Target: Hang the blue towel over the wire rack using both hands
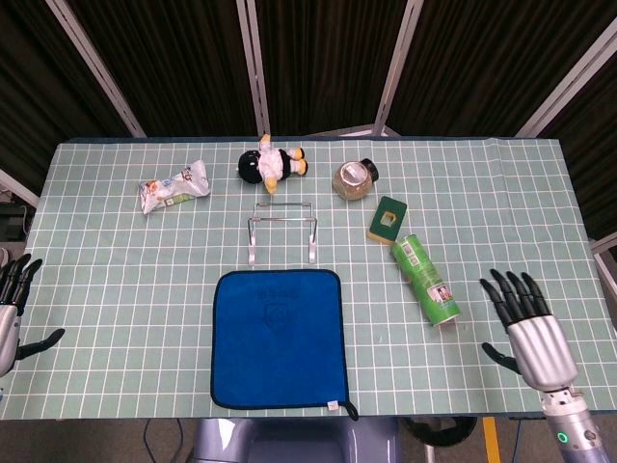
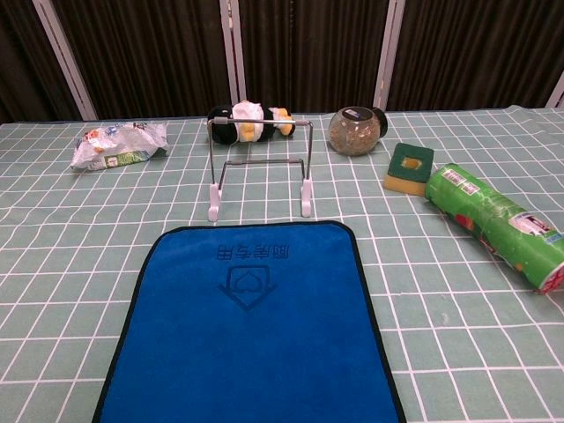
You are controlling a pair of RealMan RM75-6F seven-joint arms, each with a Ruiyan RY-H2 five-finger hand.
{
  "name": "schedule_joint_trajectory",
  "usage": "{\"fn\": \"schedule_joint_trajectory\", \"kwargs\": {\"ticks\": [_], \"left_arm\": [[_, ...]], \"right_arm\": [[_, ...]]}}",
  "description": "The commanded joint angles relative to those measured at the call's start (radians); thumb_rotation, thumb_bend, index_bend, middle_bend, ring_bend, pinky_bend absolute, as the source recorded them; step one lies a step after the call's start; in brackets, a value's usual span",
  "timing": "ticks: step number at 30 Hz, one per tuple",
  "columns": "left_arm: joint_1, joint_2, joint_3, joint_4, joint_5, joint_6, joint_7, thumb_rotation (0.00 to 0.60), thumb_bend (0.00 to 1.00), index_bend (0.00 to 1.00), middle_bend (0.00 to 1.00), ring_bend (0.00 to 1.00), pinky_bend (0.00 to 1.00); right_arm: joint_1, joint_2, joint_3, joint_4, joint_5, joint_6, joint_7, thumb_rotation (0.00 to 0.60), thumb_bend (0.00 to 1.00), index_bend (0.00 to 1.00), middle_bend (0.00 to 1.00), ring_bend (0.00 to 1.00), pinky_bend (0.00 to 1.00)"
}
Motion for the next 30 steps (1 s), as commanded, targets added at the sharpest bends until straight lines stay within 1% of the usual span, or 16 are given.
{"fn": "schedule_joint_trajectory", "kwargs": {"ticks": [1, 3, 4, 5, 6, 8, 11, 16, 20, 26, 30], "left_arm": [[0.002, 0.001, 0.001, -0.006, -0.012, -0.007, 0.013, 0.600, 0.00, 0.00, 0.00, 0.00, 0.00], [0.002, 0.004, 0.002, -0.013, -0.022, -0.017, 0.023, 0.600, 0.00, 0.00, 0.00, 0.00, 0.00], [0.000, 0.007, 0.003, -0.021, -0.032, -0.027, 0.032, 0.600, 0.00, 0.00, 0.00, 0.00, 0.00], [-0.003, 0.010, 0.002, -0.029, -0.040, -0.036, 0.044, 0.600, 0.00, 0.00, 0.00, 0.00, 0.00], [-0.007, 0.008, -0.002, -0.031, -0.051, -0.042, 0.064, 0.600, 0.00, 0.00, 0.00, 0.00, 0.00], [-0.009, 0.003, -0.005, -0.035, -0.064, -0.047, 0.085, 0.600, 0.00, 0.00, 0.00, 0.00, 0.00], [-0.011, -0.004, -0.010, -0.036, -0.083, -0.053, 0.109, 0.600, 0.00, 0.00, 0.00, 0.00, 0.00], [-0.013, -0.010, -0.012, -0.037, -0.094, -0.058, 0.121, 0.600, 0.00, 0.00, 0.00, 0.00, 0.00], [-0.015, -0.013, -0.011, -0.034, -0.097, -0.063, 0.126, 0.600, 0.00, 0.00, 0.00, 0.00, 0.00], [-0.018, -0.015, -0.013, -0.030, -0.106, -0.073, 0.124, 0.600, 0.00, 0.00, 0.00, 0.00, 0.00], [-0.018, -0.015, -0.012, -0.028, -0.106, -0.075, 0.117, 0.600, 0.00, 0.00, 0.00, 0.00, 0.00]], "right_arm": [[0.124, -0.024, -0.035, 0.013, -0.097, -0.152, 0.043, 0.600, 0.00, 0.00, 0.00, 0.00, 0.00], [0.162, -0.026, -0.037, -0.003, -0.101, -0.215, 0.040, 0.600, 0.00, 0.00, 0.00, 0.00, 0.00], [0.203, -0.032, -0.036, -0.023, -0.106, -0.281, 0.037, 0.600, 0.00, 0.00, 0.00, 0.00, 0.00], [0.245, -0.039, -0.027, -0.043, -0.101, -0.342, 0.033, 0.600, 0.00, 0.00, 0.00, 0.00, 0.00], [0.326, -0.079, -0.002, -0.049, -0.129, -0.422, 0.020, 0.600, 0.00, 0.00, 0.00, 0.00, 0.00], [0.383, -0.124, 0.021, -0.013, -0.134, -0.469, 0.017, 0.600, 0.00, 0.01, 0.00, 0.00, 0.00], [0.461, -0.207, 0.031, 0.093, -0.174, -0.496, 0.020, 0.600, 0.00, 0.05, 0.00, 0.00, 0.00], [0.521, -0.287, 0.019, 0.210, -0.192, -0.510, 0.032, 0.600, 0.07, 0.09, 0.00, 0.00, 0.00], [0.549, -0.326, 0.007, 0.258, -0.191, -0.516, 0.039, 0.600, 0.09, 0.09, 0.00, 0.00, 0.00], [0.580, -0.364, -0.010, 0.304, -0.191, -0.522, 0.007, 0.600, 0.10, 0.10, 0.00, 0.00, 0.00], [0.595, -0.385, -0.023, 0.328, -0.164, -0.550, -0.009, 0.600, 0.10, 0.10, 0.00, 0.00, 0.00]]}}
